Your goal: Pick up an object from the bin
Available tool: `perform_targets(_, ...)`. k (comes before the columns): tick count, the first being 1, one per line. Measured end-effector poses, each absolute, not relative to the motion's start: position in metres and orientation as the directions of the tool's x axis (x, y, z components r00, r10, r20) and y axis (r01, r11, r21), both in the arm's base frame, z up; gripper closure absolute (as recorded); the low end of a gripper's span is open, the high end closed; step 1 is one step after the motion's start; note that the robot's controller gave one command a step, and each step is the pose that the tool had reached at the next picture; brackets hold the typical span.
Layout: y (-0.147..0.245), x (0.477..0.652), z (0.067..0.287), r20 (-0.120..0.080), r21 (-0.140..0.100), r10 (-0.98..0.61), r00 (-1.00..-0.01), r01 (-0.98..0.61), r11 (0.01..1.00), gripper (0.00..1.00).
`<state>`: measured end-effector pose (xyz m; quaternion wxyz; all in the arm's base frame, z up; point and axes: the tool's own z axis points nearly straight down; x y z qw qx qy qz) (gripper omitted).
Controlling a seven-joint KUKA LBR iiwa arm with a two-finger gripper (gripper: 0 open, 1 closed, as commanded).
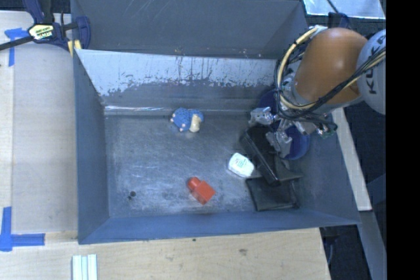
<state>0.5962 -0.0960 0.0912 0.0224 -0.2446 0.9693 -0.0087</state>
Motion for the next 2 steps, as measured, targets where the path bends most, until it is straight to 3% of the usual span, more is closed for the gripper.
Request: perform_targets(2,-0.096,0.5962,0.0912,-0.039,-0.028,-0.475,-0.879,-0.474,0.88,1.0)
